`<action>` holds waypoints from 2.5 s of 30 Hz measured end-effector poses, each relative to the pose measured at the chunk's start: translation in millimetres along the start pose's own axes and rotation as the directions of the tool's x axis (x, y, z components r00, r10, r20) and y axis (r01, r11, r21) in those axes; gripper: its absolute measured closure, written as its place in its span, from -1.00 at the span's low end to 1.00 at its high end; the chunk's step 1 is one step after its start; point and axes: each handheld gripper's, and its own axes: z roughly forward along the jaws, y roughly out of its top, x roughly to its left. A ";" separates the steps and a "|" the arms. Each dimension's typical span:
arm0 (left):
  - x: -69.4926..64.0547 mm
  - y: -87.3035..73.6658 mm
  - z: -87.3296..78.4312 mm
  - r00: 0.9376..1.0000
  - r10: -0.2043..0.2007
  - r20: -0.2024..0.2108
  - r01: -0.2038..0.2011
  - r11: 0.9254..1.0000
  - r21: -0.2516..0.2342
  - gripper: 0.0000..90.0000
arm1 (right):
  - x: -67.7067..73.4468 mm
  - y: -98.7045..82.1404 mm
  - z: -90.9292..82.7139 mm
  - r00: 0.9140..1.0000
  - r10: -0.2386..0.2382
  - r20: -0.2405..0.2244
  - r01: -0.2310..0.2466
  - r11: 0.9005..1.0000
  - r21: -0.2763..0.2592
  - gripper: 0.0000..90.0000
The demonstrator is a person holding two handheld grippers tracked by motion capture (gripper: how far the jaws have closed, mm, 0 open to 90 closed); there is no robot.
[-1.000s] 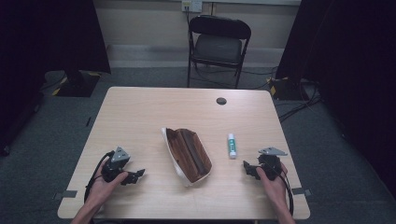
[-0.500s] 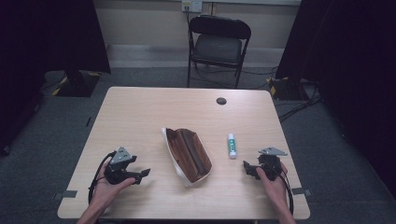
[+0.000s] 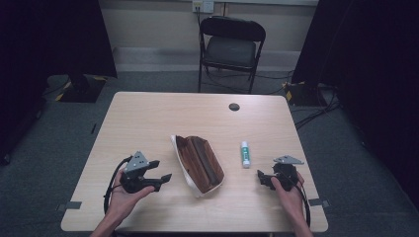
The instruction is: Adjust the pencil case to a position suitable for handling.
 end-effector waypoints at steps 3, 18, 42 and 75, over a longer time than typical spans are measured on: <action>-1.9 5.0 0.8 1.000 0.000 0.001 0.000 1.000 -0.009 -0.30 | 0.0 0.1 0.1 1.000 0.000 -0.001 0.000 1.000 0.001 -0.72; -11.0 37.7 24.8 0.995 -0.098 0.030 0.100 0.992 -0.081 -0.53 | -0.1 0.3 0.2 1.000 0.001 -0.001 -0.001 1.000 0.001 -0.72; -14.4 28.8 46.2 0.997 -0.078 0.007 0.078 0.997 -0.026 -0.21 | 0.0 0.5 0.5 1.000 0.002 -0.001 -0.002 1.000 0.000 -0.72; -3.0 24.4 15.4 0.991 -0.084 0.103 0.086 0.996 -0.009 0.15 | 0.0 0.5 0.6 1.000 0.003 -0.001 -0.003 1.000 0.000 -0.72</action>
